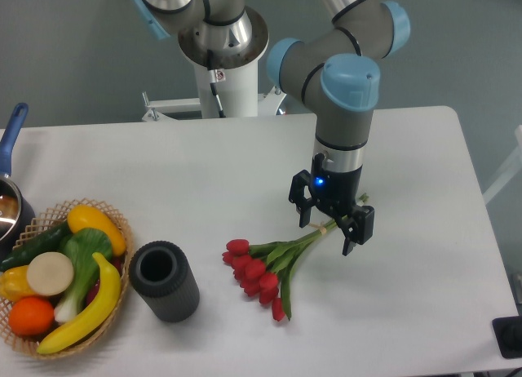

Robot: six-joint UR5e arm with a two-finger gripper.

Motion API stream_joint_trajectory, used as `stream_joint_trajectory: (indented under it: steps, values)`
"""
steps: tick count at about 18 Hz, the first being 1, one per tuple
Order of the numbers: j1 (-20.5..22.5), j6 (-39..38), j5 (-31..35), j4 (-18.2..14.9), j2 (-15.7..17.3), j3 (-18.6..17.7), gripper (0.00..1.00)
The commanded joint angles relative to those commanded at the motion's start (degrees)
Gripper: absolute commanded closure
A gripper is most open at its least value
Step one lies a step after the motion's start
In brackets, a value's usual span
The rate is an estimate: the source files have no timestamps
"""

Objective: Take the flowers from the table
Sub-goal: 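Move the open gripper down and over the tulip stems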

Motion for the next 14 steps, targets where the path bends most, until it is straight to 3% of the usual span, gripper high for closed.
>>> stream_joint_trajectory:
  steps: [14]
  values:
    - [-1.3, -0.7, -2.8, 0.9, -0.8, -1.8, 0.00]
